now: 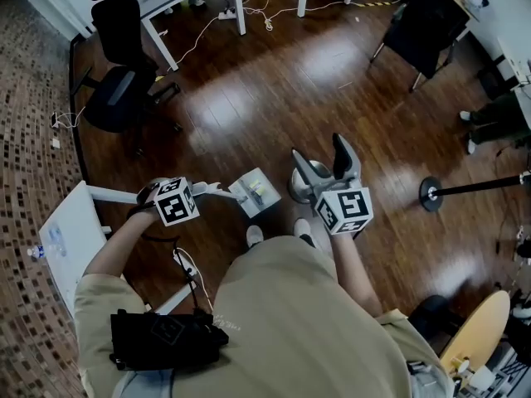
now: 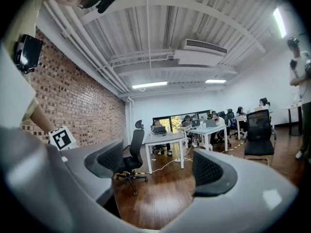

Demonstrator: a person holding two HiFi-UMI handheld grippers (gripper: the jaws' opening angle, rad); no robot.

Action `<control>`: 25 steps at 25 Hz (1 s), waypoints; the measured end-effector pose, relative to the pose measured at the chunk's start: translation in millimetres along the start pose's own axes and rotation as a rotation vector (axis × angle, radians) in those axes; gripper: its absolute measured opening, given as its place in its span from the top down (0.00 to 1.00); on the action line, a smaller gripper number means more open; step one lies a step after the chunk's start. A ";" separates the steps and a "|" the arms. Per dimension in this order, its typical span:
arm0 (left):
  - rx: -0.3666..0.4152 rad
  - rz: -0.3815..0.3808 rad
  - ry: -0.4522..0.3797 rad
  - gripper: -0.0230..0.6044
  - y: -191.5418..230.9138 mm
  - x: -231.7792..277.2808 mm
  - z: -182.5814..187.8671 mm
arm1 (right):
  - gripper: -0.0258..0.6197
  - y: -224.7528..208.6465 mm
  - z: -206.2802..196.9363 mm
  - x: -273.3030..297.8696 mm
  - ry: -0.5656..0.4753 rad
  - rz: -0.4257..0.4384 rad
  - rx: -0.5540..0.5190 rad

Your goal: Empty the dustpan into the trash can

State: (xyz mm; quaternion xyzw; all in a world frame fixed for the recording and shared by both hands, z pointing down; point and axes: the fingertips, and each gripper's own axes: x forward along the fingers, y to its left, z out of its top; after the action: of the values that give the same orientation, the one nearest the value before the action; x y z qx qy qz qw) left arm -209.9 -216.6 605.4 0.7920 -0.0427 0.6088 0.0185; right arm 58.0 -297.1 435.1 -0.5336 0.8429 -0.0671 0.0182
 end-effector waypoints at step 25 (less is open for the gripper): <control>0.282 -0.035 0.016 0.96 31.2 -156.6 127.8 | 0.28 -109.1 -17.5 -123.3 0.012 -0.333 -0.006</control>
State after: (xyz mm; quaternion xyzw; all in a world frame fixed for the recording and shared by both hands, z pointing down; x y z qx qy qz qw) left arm -129.6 -251.0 420.5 0.7825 0.0571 0.6146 -0.0821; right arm 207.1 -230.3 461.9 -0.6657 0.7430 -0.0699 0.0000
